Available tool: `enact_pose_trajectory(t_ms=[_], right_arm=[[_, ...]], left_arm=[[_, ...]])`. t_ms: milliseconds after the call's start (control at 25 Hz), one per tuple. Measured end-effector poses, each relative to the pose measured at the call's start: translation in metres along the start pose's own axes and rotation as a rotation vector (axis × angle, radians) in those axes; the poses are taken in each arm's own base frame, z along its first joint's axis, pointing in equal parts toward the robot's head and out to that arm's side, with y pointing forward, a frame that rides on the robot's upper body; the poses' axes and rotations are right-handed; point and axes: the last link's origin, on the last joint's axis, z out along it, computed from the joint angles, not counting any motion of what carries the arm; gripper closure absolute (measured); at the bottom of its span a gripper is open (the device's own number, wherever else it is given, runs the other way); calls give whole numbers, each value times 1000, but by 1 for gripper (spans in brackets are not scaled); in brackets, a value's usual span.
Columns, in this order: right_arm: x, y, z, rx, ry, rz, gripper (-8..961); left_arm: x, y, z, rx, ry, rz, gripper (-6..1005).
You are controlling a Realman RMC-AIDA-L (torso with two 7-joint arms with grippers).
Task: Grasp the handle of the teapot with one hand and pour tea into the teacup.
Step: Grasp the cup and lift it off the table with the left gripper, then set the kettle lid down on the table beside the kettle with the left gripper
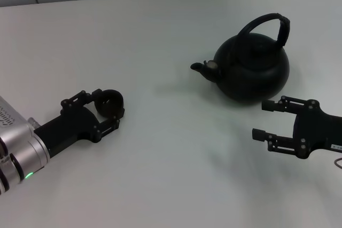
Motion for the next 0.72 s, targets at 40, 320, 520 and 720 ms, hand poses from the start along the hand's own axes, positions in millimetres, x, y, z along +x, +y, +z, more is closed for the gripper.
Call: enact_pose_trajectory(t_ms=[40,320,520,720], right_arm=[[0,0,0,0,0,0,253],[1,0,1,6,4,2,252],[0,-1,1,4,3,-2,252],[0,-1,2,0,0,-2,253]], left_arm=[[0,0,0,0,0,0,258],[16,10,8,-85,74,11,307],[32,23,30,-156,79,32,305],[44,28,48,-178,80,46,303]])
